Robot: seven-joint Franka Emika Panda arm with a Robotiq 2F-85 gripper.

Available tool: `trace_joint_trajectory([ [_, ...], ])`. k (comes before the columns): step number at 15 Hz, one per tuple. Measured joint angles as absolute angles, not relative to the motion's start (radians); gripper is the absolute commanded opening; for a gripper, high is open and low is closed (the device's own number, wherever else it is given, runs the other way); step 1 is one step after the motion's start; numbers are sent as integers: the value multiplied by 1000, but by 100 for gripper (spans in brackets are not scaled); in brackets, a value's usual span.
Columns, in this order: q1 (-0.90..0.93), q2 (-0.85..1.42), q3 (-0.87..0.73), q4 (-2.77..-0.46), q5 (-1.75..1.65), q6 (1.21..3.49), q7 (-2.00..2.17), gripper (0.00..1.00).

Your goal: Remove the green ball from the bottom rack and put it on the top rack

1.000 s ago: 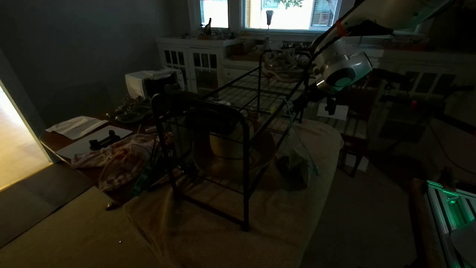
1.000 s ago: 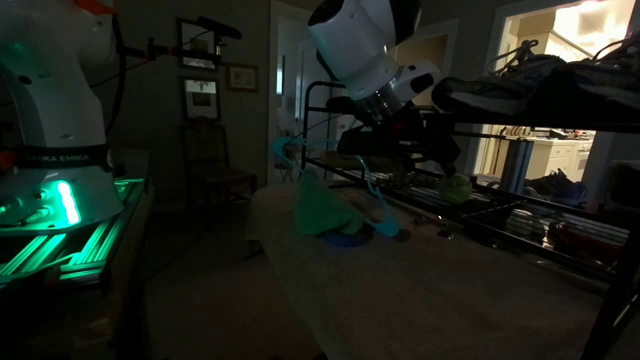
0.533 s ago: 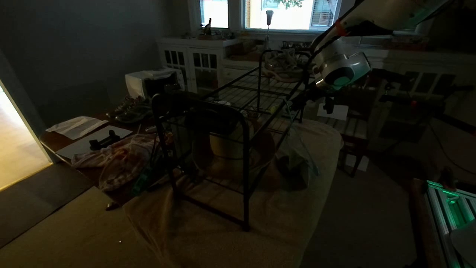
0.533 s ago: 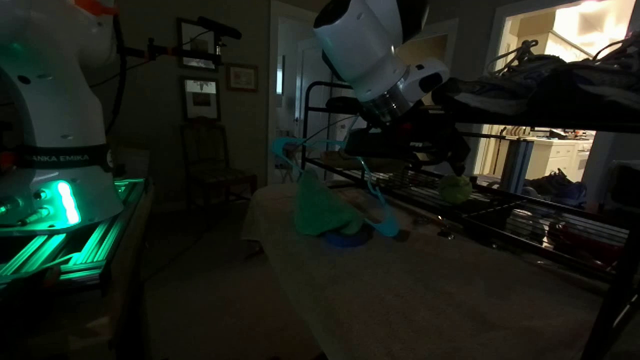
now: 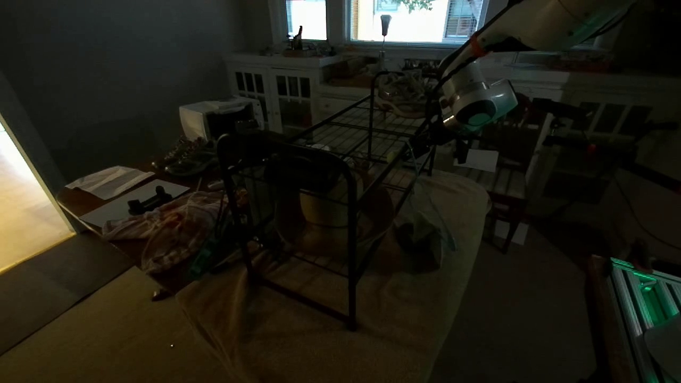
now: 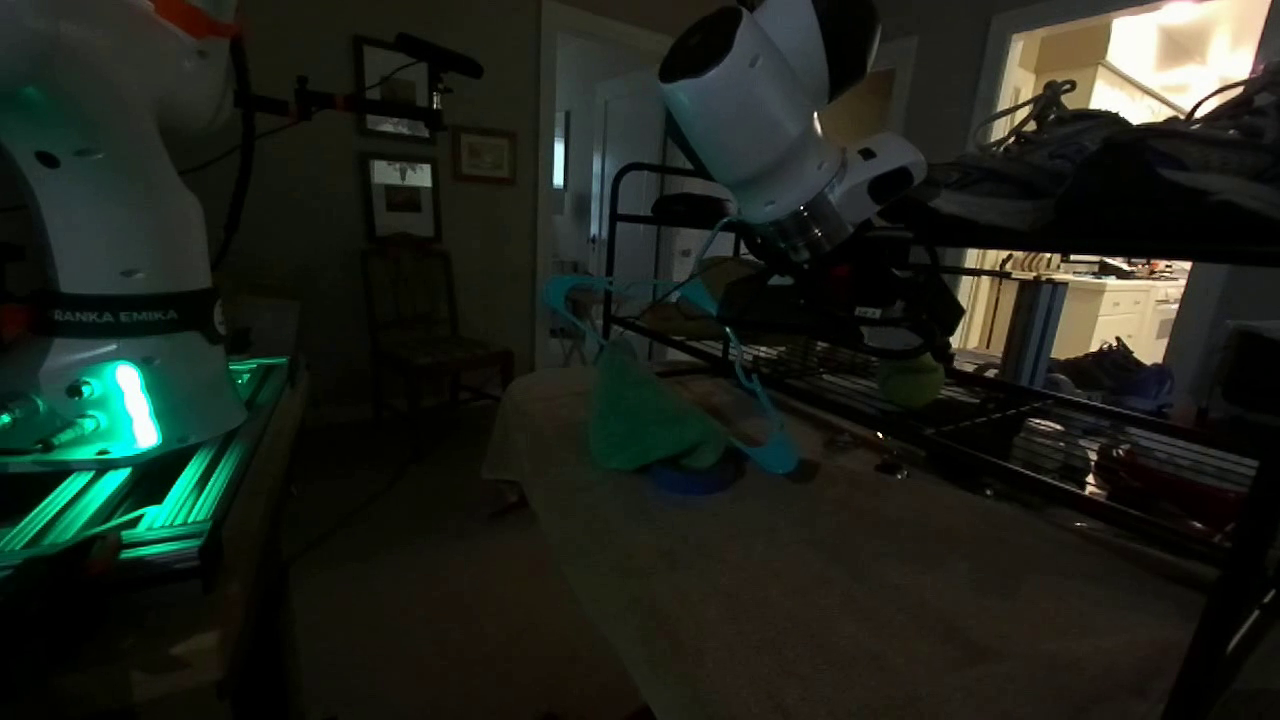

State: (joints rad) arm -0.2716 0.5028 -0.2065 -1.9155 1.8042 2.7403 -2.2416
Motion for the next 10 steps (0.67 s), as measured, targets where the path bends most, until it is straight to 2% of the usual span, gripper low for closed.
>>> trace_joint_trajectory([
  [10,-278,578,-206,-1830,1804,2738,-2240,100],
])
